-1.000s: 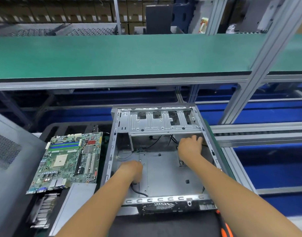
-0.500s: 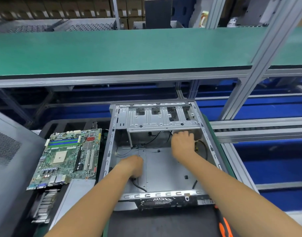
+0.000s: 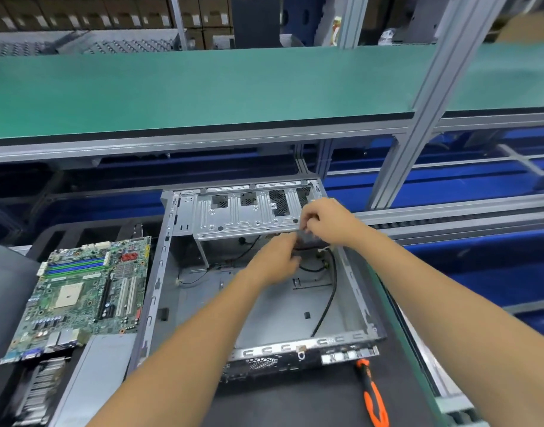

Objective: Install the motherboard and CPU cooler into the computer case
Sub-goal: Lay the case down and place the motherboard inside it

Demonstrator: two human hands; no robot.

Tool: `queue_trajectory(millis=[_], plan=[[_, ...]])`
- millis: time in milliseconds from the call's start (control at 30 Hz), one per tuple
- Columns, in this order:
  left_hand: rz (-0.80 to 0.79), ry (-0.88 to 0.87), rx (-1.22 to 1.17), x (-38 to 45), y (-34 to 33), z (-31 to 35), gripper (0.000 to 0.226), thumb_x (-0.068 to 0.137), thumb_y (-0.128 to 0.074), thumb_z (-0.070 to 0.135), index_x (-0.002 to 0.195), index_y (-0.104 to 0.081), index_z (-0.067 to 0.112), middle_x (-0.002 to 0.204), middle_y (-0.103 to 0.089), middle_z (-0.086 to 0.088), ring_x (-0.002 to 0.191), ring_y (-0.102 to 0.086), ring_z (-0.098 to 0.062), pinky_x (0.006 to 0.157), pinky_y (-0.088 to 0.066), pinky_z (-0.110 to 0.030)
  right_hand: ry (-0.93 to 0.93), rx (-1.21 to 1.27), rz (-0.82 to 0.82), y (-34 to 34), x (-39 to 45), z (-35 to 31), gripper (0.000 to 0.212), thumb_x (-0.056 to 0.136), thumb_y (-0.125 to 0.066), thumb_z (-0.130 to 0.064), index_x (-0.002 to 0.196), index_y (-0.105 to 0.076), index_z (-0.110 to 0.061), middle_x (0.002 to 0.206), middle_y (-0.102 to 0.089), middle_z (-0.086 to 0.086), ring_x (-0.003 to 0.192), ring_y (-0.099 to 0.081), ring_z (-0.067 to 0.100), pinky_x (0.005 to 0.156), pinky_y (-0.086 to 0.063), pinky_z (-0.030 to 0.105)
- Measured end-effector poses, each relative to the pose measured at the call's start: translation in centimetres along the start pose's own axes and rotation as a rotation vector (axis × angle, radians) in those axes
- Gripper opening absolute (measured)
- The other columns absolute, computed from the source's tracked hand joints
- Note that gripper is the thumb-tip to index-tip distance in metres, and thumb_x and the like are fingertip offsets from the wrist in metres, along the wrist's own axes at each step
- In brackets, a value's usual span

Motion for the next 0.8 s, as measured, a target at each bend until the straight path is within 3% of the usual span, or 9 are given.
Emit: queue_trajectory(millis=[67,167,300,433,567,667,800], plan=[[-0.011,-0.004,-0.011,0.6,-1.0,0.5,0.038,0.091,-0.054,0.023,0.128,-0.049,0.016,0.129,-0.056,-0.004,0.117,-0.052,-0.023,0.096,-0.044,-0.037,-0.054,0.151,0.074,0.0,0.3,1.3,0.034,0.085,-0.047,0.004,0.067,-0.064,-0.021,0.069,-0.065,-0.005,0.063,-0.064,0.013,0.058,-0.053,0.027],[0.01,-0.034,0.065,1.6,-1.8,1.5,0.04,0.092,-0.052,0.024,0.131,-0.048,0.02,0.128,-0.059,-0.005,0.115,-0.054,-0.027,0.094,-0.044,-0.038,-0.145,0.365,0.229,-0.3,0.4,2.3,0.036,0.085,-0.045,0.004,0.063,-0.062,-0.019,0.059,-0.064,-0.002,0.047,-0.056,0.001,0.051,-0.046,0.02],[-0.119,0.002,0.075,2.5,-3.7,1.6,0.036,0.092,-0.052,0.027,0.127,-0.046,0.019,0.124,-0.06,-0.005,0.117,-0.052,-0.028,0.095,-0.039,-0.04,-0.157,0.343,0.335,-0.5,0.1,2.5,0.027,0.084,-0.047,-0.004,0.066,-0.065,-0.014,0.057,-0.061,-0.011,0.054,-0.055,0.008,0.054,-0.048,0.024],[-0.178,0.068,0.007,2.7,-5.4,0.9,0.052,0.09,-0.053,0.038,0.138,-0.039,0.028,0.137,-0.05,0.0,0.126,-0.045,-0.022,0.103,-0.034,-0.045,-0.131,0.351,0.343,-0.2,0.1,2.7,0.023,0.084,-0.049,-0.003,0.07,-0.067,-0.005,0.058,-0.058,-0.013,0.059,-0.057,0.01,0.06,-0.049,0.026],[-0.208,0.117,-0.028,3.4,-5.8,0.6,0.056,0.086,-0.058,0.036,0.138,-0.036,0.033,0.131,-0.04,-0.006,0.118,-0.048,-0.028,0.102,-0.038,-0.046,-0.137,0.379,0.35,-0.1,0.3,3.0,0.022,0.084,-0.049,-0.003,0.07,-0.067,-0.004,0.058,-0.058,-0.013,0.063,-0.058,0.011,0.065,-0.053,0.031],[-0.146,0.099,-0.123,3.8,-5.5,0.8,0.044,0.091,-0.057,0.027,0.133,-0.045,0.024,0.13,-0.042,-0.007,0.114,-0.051,-0.027,0.098,-0.043,-0.041,-0.142,0.401,0.36,-0.2,0.3,3.1,0.022,0.083,-0.049,-0.003,0.069,-0.066,-0.003,0.057,-0.058,-0.013,0.06,-0.057,0.009,0.062,-0.053,0.03],[-0.088,0.094,-0.107,4.3,-5.1,1.1,0.024,0.095,-0.052,0.018,0.118,-0.057,0.016,0.12,-0.063,-0.008,0.106,-0.058,-0.028,0.089,-0.049,-0.039,-0.139,0.374,0.365,-0.3,0.3,3.1,0.02,0.083,-0.05,-0.005,0.07,-0.065,-0.003,0.058,-0.059,-0.01,0.058,-0.055,0.008,0.059,-0.051,0.027]])
Point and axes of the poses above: each hand's wrist, its own x-axis towards the middle knuckle, its own y-axis out of the back of the hand, z = x × y, the point moved 6 cm from there along x, towards the middle knuckle
